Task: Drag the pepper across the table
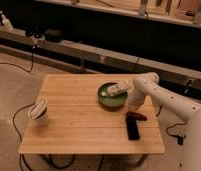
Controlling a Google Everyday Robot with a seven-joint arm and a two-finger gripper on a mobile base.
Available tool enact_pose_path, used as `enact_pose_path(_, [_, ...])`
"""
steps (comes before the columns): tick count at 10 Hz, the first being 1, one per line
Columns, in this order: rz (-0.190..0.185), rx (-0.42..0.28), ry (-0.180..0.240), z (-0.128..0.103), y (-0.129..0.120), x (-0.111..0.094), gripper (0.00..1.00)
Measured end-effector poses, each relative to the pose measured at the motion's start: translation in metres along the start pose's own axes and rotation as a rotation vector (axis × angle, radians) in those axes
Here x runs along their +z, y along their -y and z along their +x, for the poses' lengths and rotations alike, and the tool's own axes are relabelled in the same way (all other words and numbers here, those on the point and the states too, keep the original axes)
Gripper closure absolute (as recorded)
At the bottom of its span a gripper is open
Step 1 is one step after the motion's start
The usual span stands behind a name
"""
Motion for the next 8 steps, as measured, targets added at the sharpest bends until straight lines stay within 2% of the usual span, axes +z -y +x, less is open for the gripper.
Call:
enact_pose_path(1, [0.005,0.004,-0.011,0.004,-0.004,-0.001,0.67])
enact_pose_path(3, [0.019,0.016,-0.044,0.015,-0.017,-0.008,0.49])
enact_pose_path(5, [0.062,-0.009,-0.075,0.025,-0.033,-0.018,0.34])
enact_pose_path(6, [0.099,-0.045,-0.088,0.027,-0.043,-0.026,0.33])
enact_pose_path(8, [0.136,-0.086,-0.076,0.021,-0.061,-0.035,0.33])
